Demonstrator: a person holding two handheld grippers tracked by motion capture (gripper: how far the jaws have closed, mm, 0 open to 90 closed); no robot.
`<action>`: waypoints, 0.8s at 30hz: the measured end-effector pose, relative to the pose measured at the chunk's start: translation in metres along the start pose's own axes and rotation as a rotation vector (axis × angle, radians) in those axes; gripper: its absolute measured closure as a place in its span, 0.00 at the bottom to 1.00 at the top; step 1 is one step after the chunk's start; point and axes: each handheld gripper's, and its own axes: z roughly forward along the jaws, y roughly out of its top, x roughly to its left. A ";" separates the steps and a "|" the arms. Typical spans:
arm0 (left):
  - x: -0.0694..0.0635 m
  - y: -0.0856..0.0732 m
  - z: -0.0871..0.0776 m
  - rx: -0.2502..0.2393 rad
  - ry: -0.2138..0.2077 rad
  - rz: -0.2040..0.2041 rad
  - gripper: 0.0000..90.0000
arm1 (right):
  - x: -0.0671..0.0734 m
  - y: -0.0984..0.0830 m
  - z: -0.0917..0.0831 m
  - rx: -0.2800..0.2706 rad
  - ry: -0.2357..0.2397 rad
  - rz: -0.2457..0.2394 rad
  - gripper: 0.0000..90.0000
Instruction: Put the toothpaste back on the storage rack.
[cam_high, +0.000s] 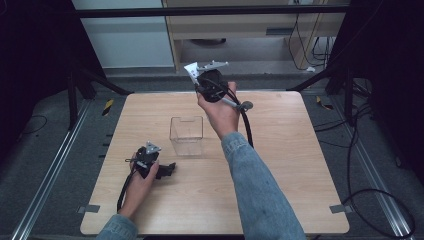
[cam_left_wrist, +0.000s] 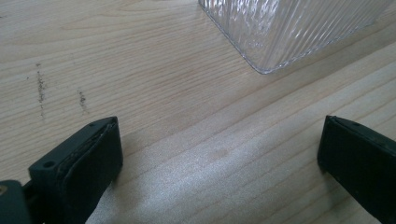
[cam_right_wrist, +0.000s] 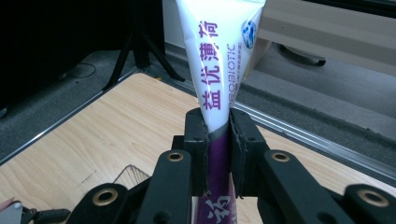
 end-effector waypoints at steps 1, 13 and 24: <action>0.000 0.000 0.000 0.000 0.000 0.000 0.00 | 0.001 0.000 0.002 0.000 -0.001 -0.001 0.87; 0.000 0.000 0.000 -0.001 0.000 -0.002 0.00 | 0.017 0.002 0.011 -0.040 0.017 0.004 0.87; 0.000 0.000 0.000 -0.001 0.000 0.000 0.00 | 0.030 0.000 0.018 -0.071 0.040 0.005 0.87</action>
